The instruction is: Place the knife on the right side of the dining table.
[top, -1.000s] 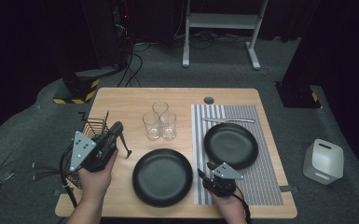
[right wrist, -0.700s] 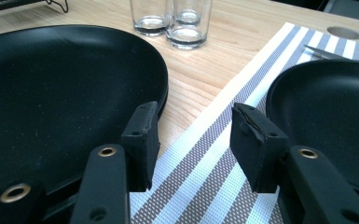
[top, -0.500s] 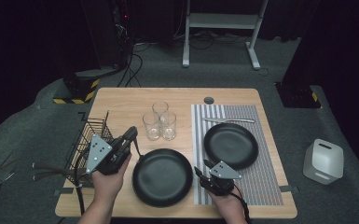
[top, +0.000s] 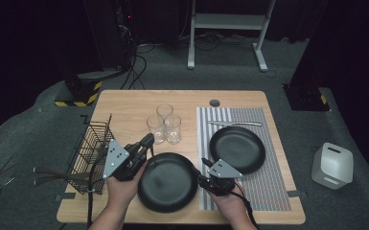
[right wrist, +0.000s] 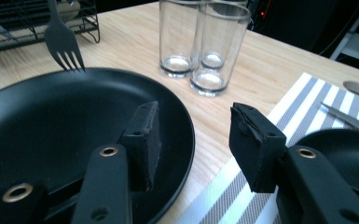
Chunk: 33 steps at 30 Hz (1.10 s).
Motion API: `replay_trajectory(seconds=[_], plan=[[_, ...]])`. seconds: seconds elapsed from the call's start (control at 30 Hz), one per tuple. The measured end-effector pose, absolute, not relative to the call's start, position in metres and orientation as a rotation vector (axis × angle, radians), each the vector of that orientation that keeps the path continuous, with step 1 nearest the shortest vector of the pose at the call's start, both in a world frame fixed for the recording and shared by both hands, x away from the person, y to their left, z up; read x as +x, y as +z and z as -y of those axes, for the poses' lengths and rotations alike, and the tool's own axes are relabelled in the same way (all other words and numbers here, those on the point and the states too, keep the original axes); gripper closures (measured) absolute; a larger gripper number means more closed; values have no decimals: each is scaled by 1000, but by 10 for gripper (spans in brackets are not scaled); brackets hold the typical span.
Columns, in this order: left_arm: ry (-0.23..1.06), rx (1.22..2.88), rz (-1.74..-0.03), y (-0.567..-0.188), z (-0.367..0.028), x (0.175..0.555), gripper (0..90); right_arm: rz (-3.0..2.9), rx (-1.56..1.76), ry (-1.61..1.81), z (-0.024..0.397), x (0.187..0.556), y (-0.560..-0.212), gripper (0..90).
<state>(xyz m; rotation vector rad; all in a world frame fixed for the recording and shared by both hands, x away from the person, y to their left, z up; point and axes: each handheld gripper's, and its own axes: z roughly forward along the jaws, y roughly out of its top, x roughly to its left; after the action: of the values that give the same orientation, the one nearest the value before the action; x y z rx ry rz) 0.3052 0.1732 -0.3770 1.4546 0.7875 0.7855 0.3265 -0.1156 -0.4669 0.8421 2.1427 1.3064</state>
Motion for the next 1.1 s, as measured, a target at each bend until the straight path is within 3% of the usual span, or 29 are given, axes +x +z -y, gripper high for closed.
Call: replay_trajectory(seconds=[0.53, 1.1], plan=[[756, 1475, -755, -371, -159, 307, 869, -2125, 810, 1383, 86, 338, -443, 529], [729, 1483, -737, -372, -145, 304, 869, -2157, 779, 1427, 82, 324, -447, 479]])
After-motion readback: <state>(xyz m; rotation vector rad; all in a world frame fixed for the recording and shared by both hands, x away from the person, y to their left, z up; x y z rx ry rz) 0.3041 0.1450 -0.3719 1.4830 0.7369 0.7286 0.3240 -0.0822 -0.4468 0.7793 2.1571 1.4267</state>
